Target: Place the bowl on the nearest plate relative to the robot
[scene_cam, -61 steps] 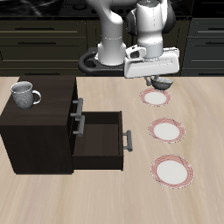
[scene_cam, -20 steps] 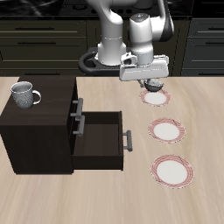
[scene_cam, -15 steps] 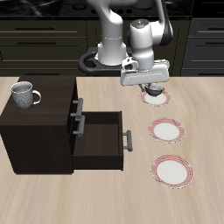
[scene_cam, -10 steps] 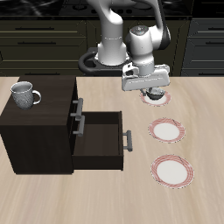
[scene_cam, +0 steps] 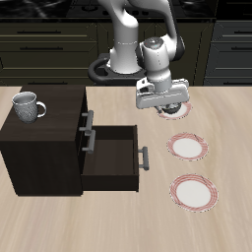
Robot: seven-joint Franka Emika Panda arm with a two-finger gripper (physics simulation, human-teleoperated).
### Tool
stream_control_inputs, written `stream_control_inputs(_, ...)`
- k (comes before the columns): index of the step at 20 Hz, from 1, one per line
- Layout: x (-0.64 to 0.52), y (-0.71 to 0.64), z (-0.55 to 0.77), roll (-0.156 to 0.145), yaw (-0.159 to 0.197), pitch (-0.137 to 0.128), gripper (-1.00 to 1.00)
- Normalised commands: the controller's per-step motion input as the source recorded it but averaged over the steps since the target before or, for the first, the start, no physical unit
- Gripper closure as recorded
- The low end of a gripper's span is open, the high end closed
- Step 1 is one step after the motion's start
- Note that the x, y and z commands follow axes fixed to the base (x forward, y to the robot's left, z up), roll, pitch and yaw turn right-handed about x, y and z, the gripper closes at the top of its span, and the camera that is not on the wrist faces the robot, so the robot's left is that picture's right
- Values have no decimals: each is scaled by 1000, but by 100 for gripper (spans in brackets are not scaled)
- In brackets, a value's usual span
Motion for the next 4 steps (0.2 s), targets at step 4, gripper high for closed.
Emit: stream_control_inputs(4,-108,-2,140,11,-7,-22,-100)
